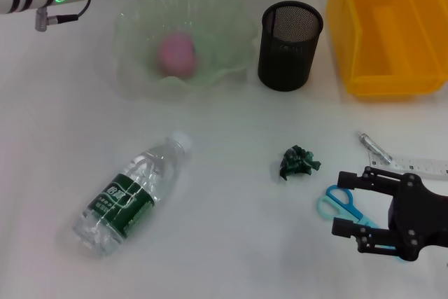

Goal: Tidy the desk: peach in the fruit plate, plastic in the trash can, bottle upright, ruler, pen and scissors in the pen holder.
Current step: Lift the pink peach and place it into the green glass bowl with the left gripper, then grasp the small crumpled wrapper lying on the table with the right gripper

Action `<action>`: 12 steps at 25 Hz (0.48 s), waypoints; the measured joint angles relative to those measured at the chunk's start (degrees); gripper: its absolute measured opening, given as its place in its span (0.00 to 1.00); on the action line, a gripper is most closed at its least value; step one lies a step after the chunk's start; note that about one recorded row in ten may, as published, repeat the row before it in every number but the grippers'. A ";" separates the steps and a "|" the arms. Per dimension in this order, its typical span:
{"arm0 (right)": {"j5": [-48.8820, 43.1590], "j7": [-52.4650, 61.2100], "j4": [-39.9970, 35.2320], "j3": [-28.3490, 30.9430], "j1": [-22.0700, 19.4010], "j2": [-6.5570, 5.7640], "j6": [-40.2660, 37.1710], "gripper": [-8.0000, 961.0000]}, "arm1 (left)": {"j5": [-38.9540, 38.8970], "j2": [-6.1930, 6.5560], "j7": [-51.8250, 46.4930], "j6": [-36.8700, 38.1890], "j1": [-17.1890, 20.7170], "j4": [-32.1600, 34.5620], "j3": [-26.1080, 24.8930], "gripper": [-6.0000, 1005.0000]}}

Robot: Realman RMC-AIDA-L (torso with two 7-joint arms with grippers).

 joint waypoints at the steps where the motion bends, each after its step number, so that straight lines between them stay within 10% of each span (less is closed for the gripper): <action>1: 0.00 0.00 0.00 0.00 0.00 0.00 0.00 0.79 | 0.00 0.00 0.00 0.00 0.00 0.00 0.00 0.20; 8: 0.03 0.45 0.05 0.13 0.98 0.02 0.60 0.79 | -2.16 0.08 0.28 4.36 2.39 3.04 0.04 0.53; 11: 0.16 1.51 -0.17 1.46 1.39 -0.16 0.68 0.79 | -4.48 0.46 1.16 14.67 3.62 5.12 -1.04 0.61; 12: 0.17 1.99 -0.21 2.54 1.61 -0.35 0.71 0.79 | -6.35 0.44 4.42 28.32 5.06 6.25 -3.38 0.64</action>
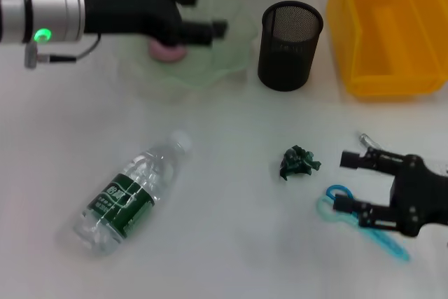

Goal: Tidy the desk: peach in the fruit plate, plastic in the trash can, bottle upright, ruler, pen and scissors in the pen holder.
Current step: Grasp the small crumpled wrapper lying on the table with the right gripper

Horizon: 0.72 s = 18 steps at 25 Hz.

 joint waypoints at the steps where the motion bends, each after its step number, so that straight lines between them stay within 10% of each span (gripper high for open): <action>1: 0.00 0.66 -0.18 1.53 0.21 -0.25 -0.05 0.79 | -0.33 -0.07 0.77 1.80 0.32 -0.24 -0.32 0.67; 7: -0.04 11.78 -8.24 8.61 2.27 -0.98 -1.66 0.79 | -4.18 -0.13 11.16 13.89 3.60 -10.23 -1.54 0.77; 18: -12.40 54.10 -61.53 -27.13 6.52 0.69 -5.72 0.79 | -4.46 -0.12 26.18 21.99 5.26 -26.68 -10.54 0.78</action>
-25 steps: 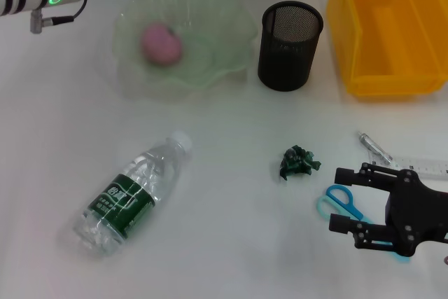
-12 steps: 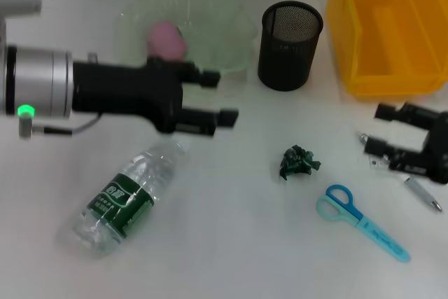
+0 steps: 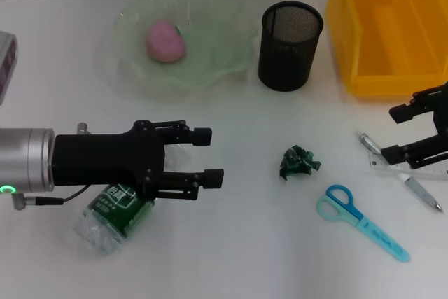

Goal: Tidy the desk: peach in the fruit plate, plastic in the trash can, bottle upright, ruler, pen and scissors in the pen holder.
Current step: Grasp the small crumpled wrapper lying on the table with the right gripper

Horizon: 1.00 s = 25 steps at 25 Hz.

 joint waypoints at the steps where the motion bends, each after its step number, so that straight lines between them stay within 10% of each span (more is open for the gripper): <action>1: -2.13 1.24 -2.39 -2.35 0.43 0.46 0.15 0.79 | 0.00 -0.01 0.00 0.00 0.09 -0.02 -0.09 0.78; 10: -10.26 9.47 -1.94 -24.43 1.99 1.69 11.84 0.79 | 0.27 -0.25 0.41 0.45 -0.21 -1.40 0.20 0.78; 25: -6.79 11.50 14.66 -35.25 5.44 1.79 30.18 0.78 | 0.66 -0.18 0.74 0.00 0.20 -3.72 0.17 0.78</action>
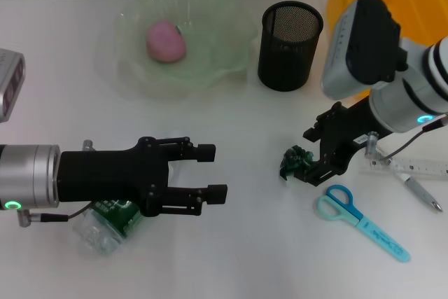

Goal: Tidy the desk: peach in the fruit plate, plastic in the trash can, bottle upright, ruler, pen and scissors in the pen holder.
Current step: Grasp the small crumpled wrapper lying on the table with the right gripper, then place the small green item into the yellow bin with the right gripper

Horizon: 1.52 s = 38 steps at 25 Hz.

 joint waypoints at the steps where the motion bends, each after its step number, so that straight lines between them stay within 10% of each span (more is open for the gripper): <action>1: 0.00 0.00 0.00 0.00 0.00 0.00 0.00 0.78 | 0.02 0.00 0.03 -0.11 0.05 -0.04 0.00 0.78; 20: 0.43 0.92 4.14 -4.40 1.08 0.08 5.40 0.74 | 0.05 -0.05 0.86 -0.73 -0.49 -1.77 0.44 0.78; 29: 0.67 0.93 3.39 -4.22 0.59 0.07 5.63 0.32 | -0.20 -0.07 0.86 -0.71 -0.49 -1.75 0.45 0.78; 38: 10.61 -6.26 -4.37 14.48 -5.65 -0.34 0.22 0.25 | -0.33 -0.08 1.26 -0.70 -0.10 -1.75 0.16 0.78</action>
